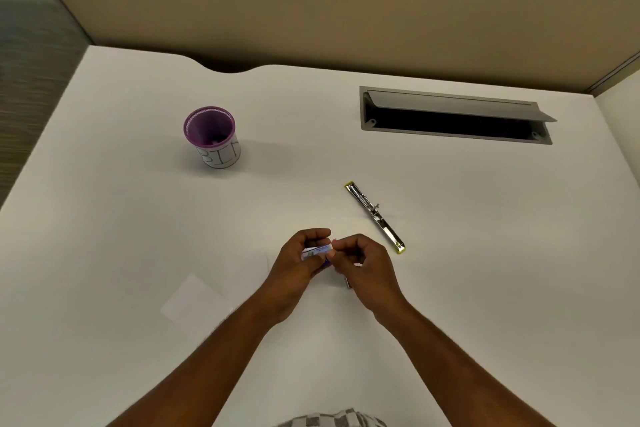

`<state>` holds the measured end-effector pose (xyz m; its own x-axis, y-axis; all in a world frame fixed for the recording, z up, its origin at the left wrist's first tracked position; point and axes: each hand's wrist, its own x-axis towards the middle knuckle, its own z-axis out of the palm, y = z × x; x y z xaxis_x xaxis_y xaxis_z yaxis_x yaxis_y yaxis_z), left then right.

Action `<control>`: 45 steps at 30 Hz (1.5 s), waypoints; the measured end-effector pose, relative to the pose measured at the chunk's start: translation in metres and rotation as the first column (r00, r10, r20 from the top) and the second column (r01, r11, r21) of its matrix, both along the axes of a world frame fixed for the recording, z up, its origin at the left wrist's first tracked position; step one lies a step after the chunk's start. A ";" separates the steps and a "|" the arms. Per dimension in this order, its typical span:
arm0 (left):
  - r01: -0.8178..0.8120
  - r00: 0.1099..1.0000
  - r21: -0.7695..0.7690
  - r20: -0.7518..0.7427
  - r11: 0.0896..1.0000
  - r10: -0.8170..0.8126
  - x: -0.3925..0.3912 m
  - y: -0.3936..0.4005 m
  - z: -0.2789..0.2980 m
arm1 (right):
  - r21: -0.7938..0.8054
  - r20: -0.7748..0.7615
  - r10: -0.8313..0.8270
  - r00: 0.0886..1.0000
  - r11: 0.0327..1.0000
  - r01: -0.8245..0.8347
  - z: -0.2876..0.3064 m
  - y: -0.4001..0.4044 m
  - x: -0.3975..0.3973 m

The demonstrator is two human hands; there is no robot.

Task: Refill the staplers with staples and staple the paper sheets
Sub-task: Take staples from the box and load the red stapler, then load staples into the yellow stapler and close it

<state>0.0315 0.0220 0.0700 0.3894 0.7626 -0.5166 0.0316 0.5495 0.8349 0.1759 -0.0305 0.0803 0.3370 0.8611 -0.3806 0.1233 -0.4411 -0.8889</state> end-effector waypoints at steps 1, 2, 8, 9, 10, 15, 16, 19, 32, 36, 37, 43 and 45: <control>-0.015 1.000 0.007 0.002 1.000 0.015 0.002 0.006 -0.001 | 0.011 -0.012 -0.012 1.000 1.000 0.012 -0.002 0.007 -0.001; -0.035 0.999 0.012 0.003 0.999 0.035 0.004 0.014 -0.002 | 0.020 -0.024 -0.019 1.000 1.000 0.019 -0.004 0.016 -0.001; -0.100 0.994 0.088 -0.041 0.991 0.104 0.007 0.064 -0.004 | -0.010 -0.154 -0.134 0.979 0.991 0.134 -0.009 0.078 0.004; -0.111 0.990 0.121 -0.079 0.986 0.121 0.006 0.072 -0.006 | -0.035 -0.152 -0.182 0.971 0.983 0.179 -0.012 0.091 0.006; -0.124 0.983 0.152 -0.118 0.981 0.142 0.004 0.079 -0.009 | -0.059 -0.141 -0.230 0.963 0.973 0.224 -0.014 0.103 0.008; -0.041 0.857 0.498 -0.428 0.866 0.287 -0.021 0.098 -0.024 | -0.105 -0.010 -0.323 0.946 0.941 0.321 -0.024 0.160 0.012; 0.011 0.824 0.564 -0.473 0.826 0.312 -0.027 0.099 -0.027 | -0.108 0.015 -0.325 0.945 0.939 0.325 -0.024 0.170 0.010; 0.142 0.774 0.601 -0.563 0.787 0.290 -0.044 0.102 -0.036 | -0.106 0.021 -0.350 0.937 0.931 0.350 -0.028 0.194 0.001; 0.292 0.797 0.508 -0.598 0.810 0.088 -0.061 0.085 -0.042 | 0.009 0.221 -0.334 0.916 0.940 0.340 -0.022 0.138 0.043; 0.323 0.796 0.504 -0.602 0.801 0.058 -0.049 0.068 -0.041 | 0.129 0.328 -0.365 0.871 0.931 0.341 -0.015 0.088 0.069; 0.334 0.799 0.509 -0.599 0.794 0.048 -0.042 0.062 -0.039 | 0.180 0.340 -0.383 0.859 0.923 0.340 -0.012 0.075 0.074; 0.373 0.823 0.513 -0.568 0.773 -0.020 -0.009 0.036 -0.032 | 0.194 0.542 -0.286 0.790 0.957 0.213 -0.027 0.028 0.087; 0.371 0.830 0.516 -0.557 0.772 -0.027 -0.003 0.028 -0.028 | 0.026 0.624 -0.134 0.770 0.988 0.151 -0.038 0.018 0.091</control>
